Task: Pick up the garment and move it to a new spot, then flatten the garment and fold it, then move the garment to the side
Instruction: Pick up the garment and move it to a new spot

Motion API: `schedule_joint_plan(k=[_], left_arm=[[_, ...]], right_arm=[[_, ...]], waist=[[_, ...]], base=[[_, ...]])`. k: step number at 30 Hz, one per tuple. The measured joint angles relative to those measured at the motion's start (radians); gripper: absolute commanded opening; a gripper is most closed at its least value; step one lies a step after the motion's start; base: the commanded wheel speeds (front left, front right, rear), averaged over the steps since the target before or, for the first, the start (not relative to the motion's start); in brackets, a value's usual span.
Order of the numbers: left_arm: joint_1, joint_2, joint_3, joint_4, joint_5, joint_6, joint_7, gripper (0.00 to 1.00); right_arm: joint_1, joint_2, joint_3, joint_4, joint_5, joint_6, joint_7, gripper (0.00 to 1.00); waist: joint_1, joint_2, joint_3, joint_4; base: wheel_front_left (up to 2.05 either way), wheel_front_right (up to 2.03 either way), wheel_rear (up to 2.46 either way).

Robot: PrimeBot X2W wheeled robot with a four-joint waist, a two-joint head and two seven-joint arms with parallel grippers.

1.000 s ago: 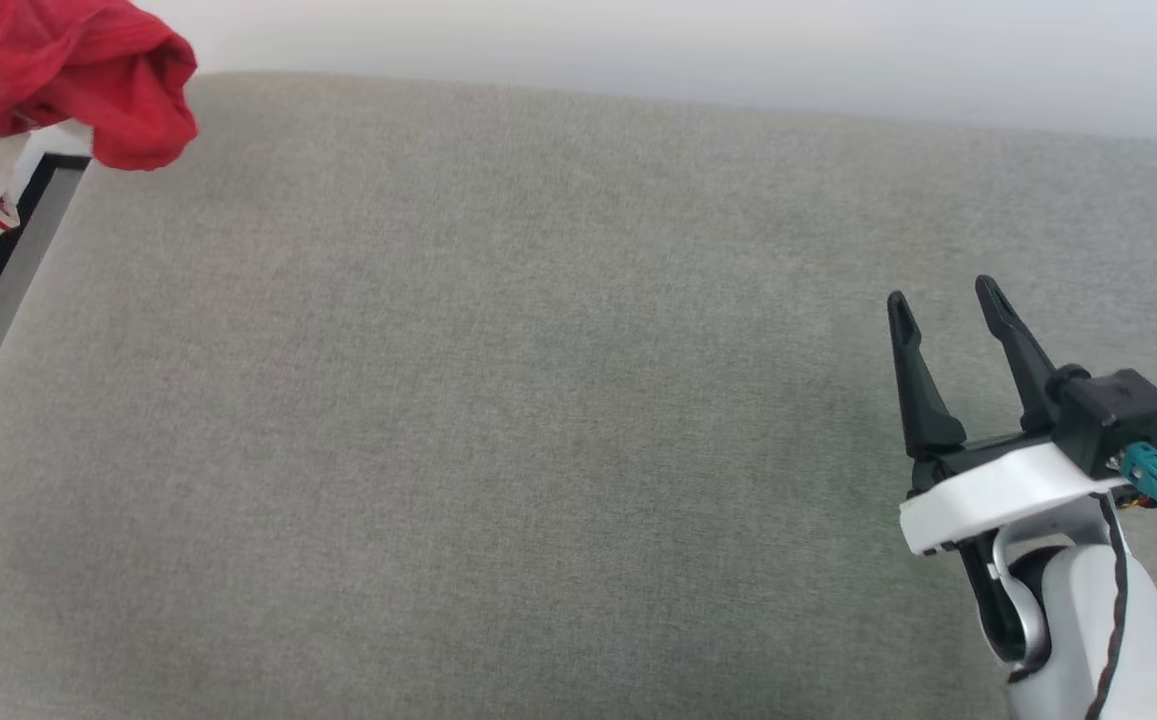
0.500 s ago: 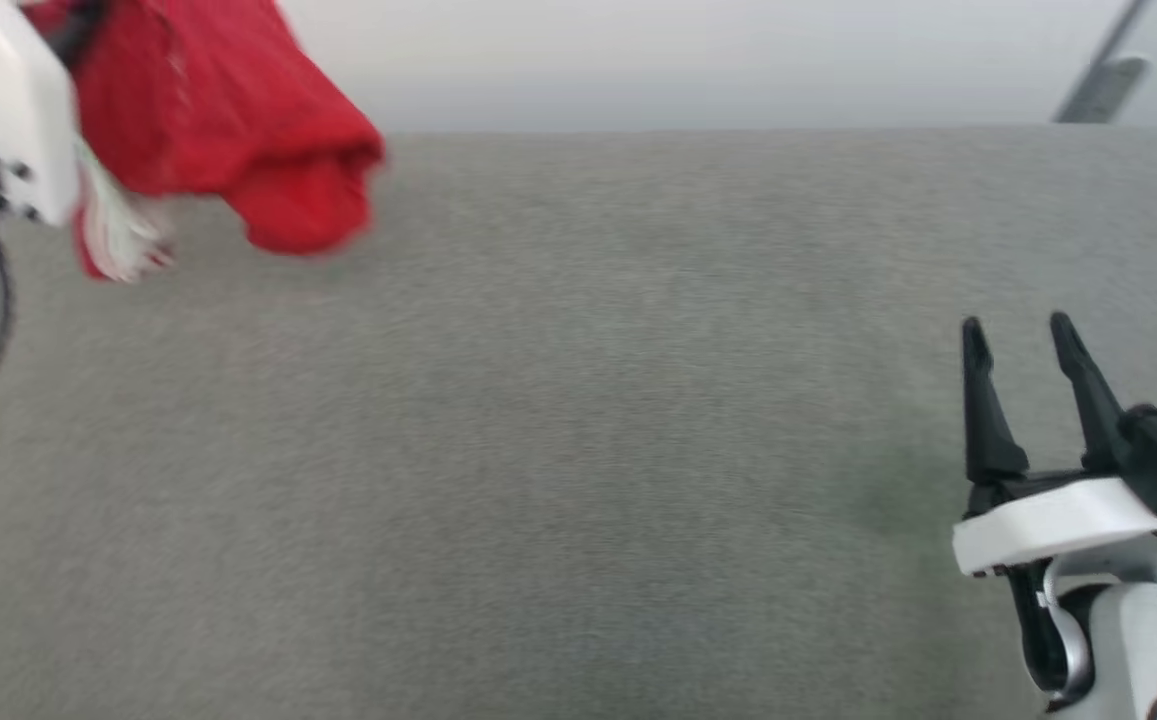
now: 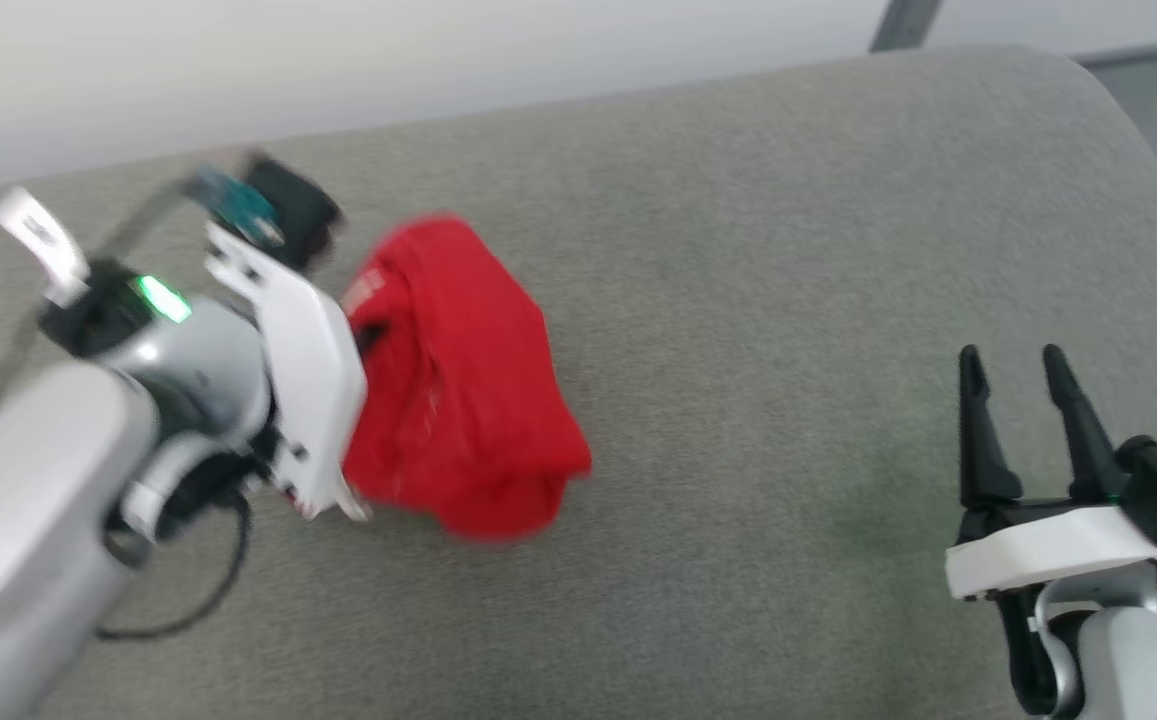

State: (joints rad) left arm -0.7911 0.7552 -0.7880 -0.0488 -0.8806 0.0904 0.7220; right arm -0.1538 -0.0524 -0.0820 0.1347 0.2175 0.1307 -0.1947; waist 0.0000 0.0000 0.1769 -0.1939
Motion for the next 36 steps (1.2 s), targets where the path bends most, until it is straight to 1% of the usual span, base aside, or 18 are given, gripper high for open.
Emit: schedule_joint_plan(k=[3, 6, 13, 19, 20, 22, 25, 27, 31, 33, 36], left_arm=[[0.024, -0.015, -0.027, 0.016, -0.001, 0.002, 0.010, 0.00], [0.061, -0.046, -0.064, 0.070, -0.012, -0.011, 0.014, 0.00], [0.084, -0.127, -0.144, 0.261, -0.006, -0.057, 0.025, 0.00], [0.078, -0.193, -0.171, 0.377, 0.000, -0.093, 0.012, 0.00], [0.077, -0.202, -0.170, 0.392, 0.000, -0.100, 0.006, 0.27], [0.076, -0.220, -0.165, 0.409, -0.006, -0.110, -0.018, 1.00], [0.074, -0.236, -0.151, 0.414, -0.030, -0.126, -0.042, 1.00], [0.071, -0.233, -0.135, 0.402, -0.036, -0.126, -0.064, 1.00], [0.066, -0.194, -0.103, 0.345, -0.033, -0.135, -0.126, 1.00], [0.067, -0.174, -0.088, 0.314, -0.022, -0.144, -0.183, 1.00], [0.084, -0.146, -0.050, 0.279, -0.013, -0.144, -0.283, 1.00]], right_arm=[[-0.001, 0.000, 0.015, 0.010, 0.011, 0.000, -0.008, 1.00], [-0.004, 0.001, 0.032, 0.032, 0.023, 0.000, -0.017, 1.00], [-0.016, 0.002, 0.080, 0.072, 0.047, 0.000, -0.034, 1.00], [-0.033, 0.001, 0.094, 0.096, 0.047, 0.000, -0.038, 1.00], [-0.037, 0.001, 0.093, 0.099, 0.047, 0.000, -0.039, 1.00], [-0.038, 0.002, 0.093, 0.102, 0.043, 0.000, -0.039, 1.00], [-0.037, 0.001, 0.093, 0.104, 0.036, 0.000, -0.037, 1.00], [-0.037, 0.002, 0.093, 0.102, 0.022, 0.000, -0.034, 1.00], [-0.036, 0.002, 0.082, 0.094, 0.004, 0.000, -0.028, 1.00], [-0.035, 0.002, 0.078, 0.091, -0.003, 0.000, -0.025, 1.00], [-0.028, 0.002, 0.073, 0.084, -0.011, 0.000, -0.015, 1.00]], waist=[[0.0000, 0.0000, 0.011, -0.018], [0.0000, 0.0000, 0.027, -0.038], [0.0000, 0.0000, 0.047, -0.060], [0.0000, 0.0000, 0.049, -0.055], [0.0000, 0.0000, 0.047, -0.051], [0.0000, 0.0000, 0.041, -0.042], [0.0000, 0.0000, 0.027, -0.025], [0.0000, 0.0000, 0.017, -0.011], [0.0000, 0.0000, -0.007, 0.018], [0.0000, 0.0000, -0.019, 0.034], [0.0000, 0.0000, -0.038, 0.059]], base=[[0.00, 0.00, 0.00], [0.00, 0.00, 0.00], [0.00, 0.00, 0.00], [0.00, 0.00, 0.00], [0.00, 0.00, 0.00], [0.00, 0.00, 0.00], [0.00, 0.00, 0.00], [0.00, 0.00, 0.00], [0.00, 0.00, 0.00], [0.00, 0.00, 0.00], [0.00, 0.00, 0.00]])
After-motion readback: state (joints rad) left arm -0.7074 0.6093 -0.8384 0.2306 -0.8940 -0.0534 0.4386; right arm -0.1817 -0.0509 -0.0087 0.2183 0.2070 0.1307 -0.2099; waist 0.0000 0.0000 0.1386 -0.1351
